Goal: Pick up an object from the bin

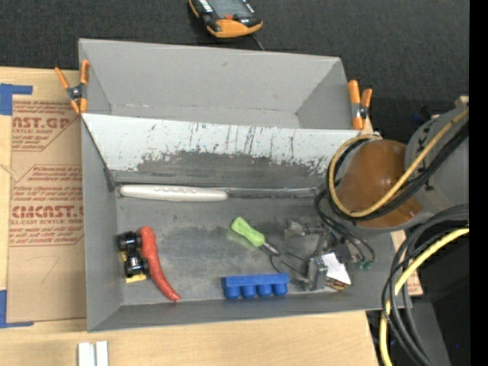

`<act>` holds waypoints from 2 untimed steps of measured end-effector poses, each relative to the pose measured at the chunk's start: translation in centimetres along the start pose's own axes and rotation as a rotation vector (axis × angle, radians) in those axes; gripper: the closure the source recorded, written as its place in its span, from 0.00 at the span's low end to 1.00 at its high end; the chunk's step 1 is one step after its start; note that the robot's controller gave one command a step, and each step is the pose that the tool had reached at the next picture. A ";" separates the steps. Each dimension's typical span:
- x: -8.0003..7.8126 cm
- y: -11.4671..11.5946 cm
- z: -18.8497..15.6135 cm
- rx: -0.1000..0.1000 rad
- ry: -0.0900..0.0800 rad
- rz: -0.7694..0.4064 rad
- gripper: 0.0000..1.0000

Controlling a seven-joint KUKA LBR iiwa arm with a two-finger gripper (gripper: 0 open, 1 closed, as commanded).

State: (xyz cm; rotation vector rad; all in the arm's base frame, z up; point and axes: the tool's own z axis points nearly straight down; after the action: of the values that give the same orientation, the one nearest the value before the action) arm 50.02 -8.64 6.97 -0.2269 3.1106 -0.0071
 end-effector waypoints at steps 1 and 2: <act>0.8 6.7 -0.2 -0.006 -0.012 -0.012 0.00; 1.1 6.2 -0.1 -0.001 -0.002 -0.006 1.00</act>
Offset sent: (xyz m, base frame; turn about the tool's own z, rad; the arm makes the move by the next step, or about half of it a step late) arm -0.0201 0.0586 0.0003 -0.0051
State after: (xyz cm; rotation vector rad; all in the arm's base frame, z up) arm 48.05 -2.63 6.99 -0.2367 3.1074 -0.0058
